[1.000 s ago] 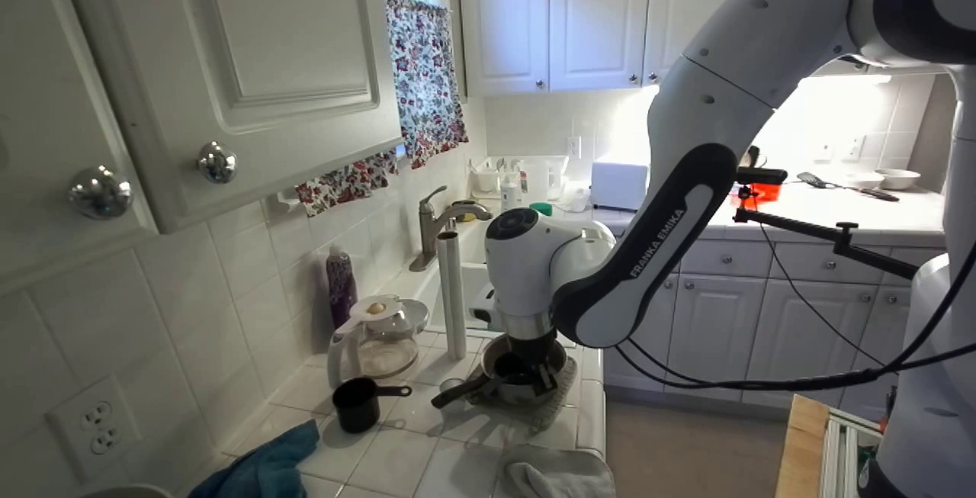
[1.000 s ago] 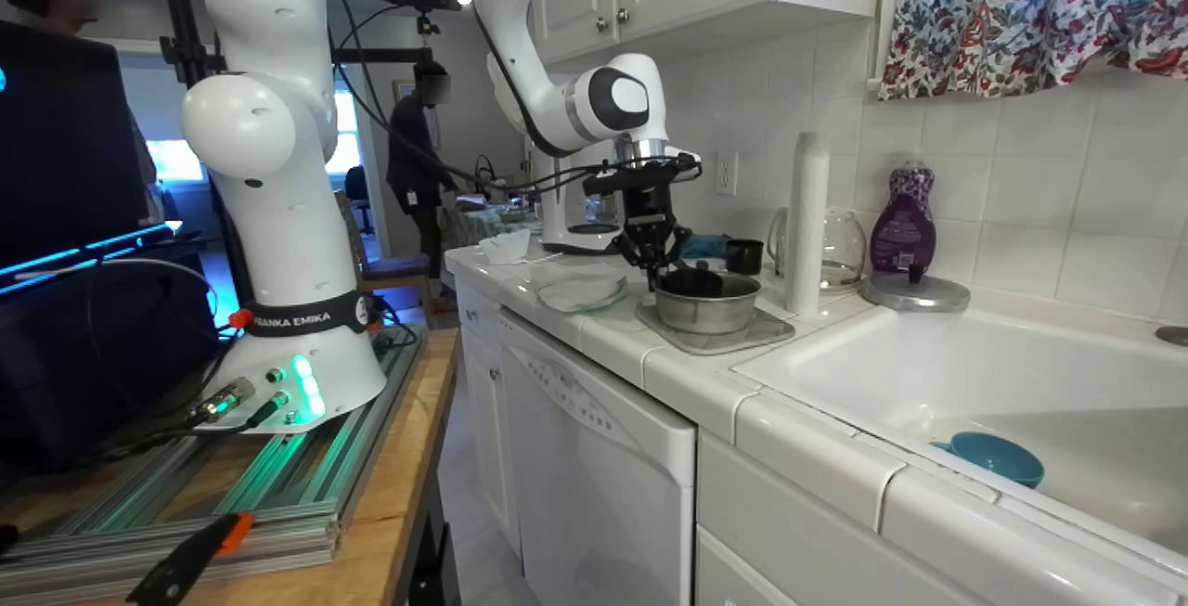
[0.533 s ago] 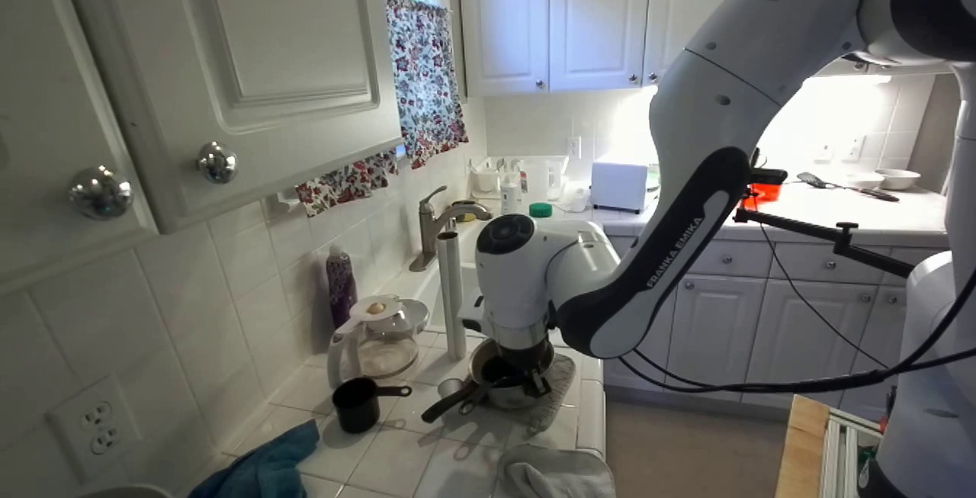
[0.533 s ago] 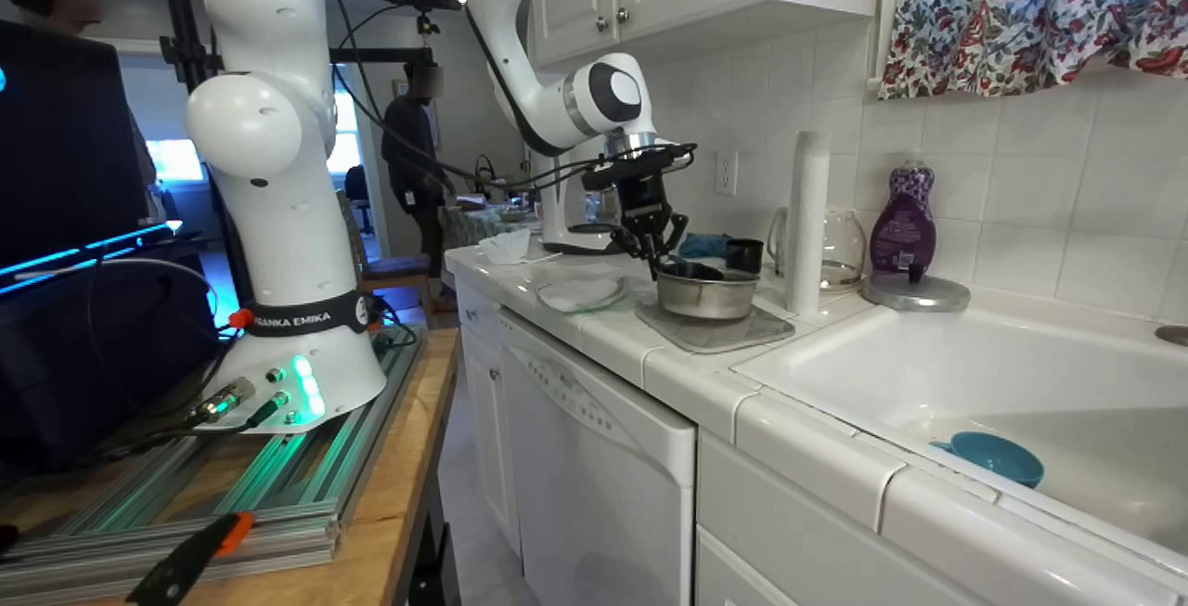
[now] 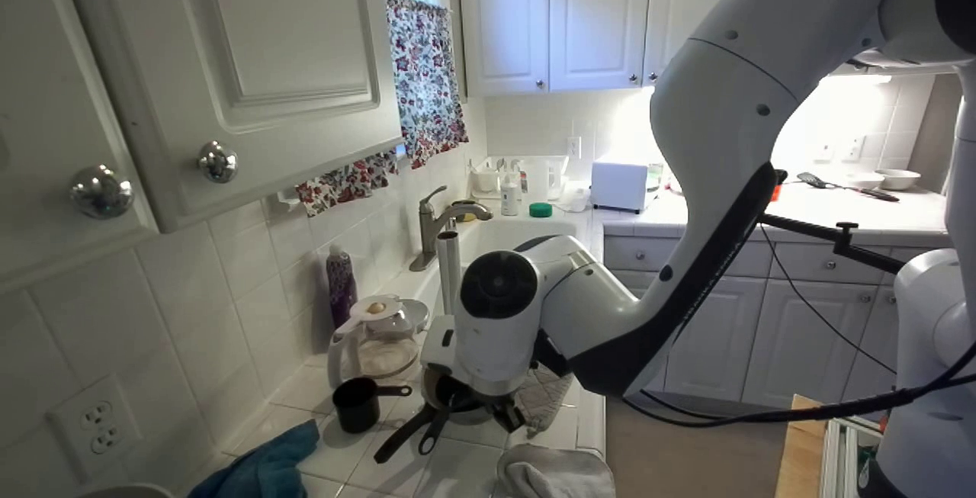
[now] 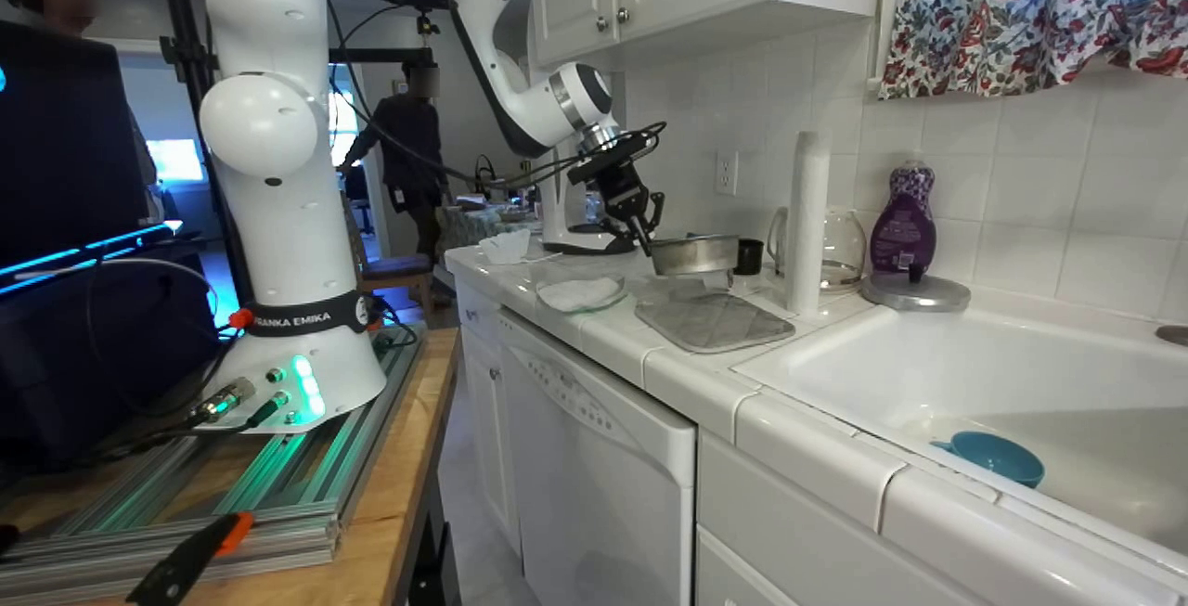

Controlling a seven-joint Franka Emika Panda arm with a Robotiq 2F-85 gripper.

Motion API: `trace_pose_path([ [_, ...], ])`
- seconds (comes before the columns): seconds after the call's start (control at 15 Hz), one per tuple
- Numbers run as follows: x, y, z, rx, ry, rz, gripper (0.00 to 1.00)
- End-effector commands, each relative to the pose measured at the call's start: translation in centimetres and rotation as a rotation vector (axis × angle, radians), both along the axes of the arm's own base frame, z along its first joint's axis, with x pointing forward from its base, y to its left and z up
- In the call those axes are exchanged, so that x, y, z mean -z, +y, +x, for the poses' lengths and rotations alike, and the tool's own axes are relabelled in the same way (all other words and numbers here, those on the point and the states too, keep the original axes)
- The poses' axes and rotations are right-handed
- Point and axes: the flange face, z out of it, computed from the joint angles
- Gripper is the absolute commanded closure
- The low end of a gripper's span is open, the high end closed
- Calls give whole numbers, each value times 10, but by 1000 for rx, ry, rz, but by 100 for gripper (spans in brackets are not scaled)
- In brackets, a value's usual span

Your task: Pick up the scoop, put it upright, move the pot and the bag to the left

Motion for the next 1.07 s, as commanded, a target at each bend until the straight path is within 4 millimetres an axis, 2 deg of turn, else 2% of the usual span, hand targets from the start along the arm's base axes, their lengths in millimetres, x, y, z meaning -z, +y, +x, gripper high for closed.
trace_pose_path([
  [0.0,-8,23,3,-40,-88,51,98],
  [0.27,-5,39,-1,-200,-37,157,98],
  [0.4,-1,40,-8,-307,2,189,98],
  [0.53,5,33,-12,-413,32,200,98],
  [0.67,14,16,-19,-516,69,197,98],
  [0.73,11,0,-18,-511,74,207,98],
  [0.8,15,21,-14,-465,64,191,98],
  [0.87,19,13,-14,-468,75,190,93],
  [1.0,19,12,-13,-464,75,190,93],
])
